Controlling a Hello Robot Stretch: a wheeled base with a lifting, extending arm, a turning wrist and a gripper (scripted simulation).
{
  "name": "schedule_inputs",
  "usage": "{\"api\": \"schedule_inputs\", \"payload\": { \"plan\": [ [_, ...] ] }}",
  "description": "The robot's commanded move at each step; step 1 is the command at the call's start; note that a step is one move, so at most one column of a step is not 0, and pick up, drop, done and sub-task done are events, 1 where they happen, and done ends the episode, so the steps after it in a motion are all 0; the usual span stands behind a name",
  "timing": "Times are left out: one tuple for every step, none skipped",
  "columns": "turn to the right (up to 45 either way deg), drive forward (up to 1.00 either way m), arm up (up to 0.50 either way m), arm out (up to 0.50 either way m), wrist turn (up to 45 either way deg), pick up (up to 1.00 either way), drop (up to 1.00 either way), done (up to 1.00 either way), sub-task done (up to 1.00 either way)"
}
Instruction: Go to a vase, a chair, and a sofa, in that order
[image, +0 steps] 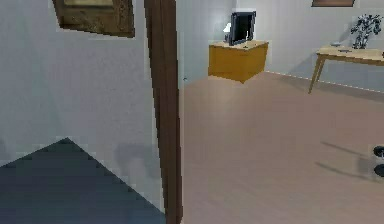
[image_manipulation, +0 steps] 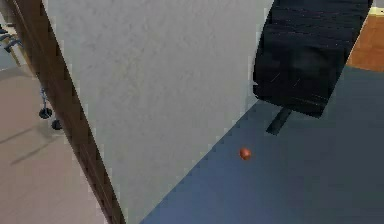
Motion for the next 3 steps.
{"api": "schedule_inputs", "payload": {
  "plan": [
    [18.0, 0.00, 0.00, 0.00, 0.0, 0.00, 0.00, 0.00, 0.00],
    [0.0, 0.90, 0.00, 0.00, 0.0, 0.00, 0.00, 0.00, 0.00],
    [15.0, 0.00, 0.00, 0.00, 0.0, 0.00, 0.00, 0.00, 0.00]
  ]
}}
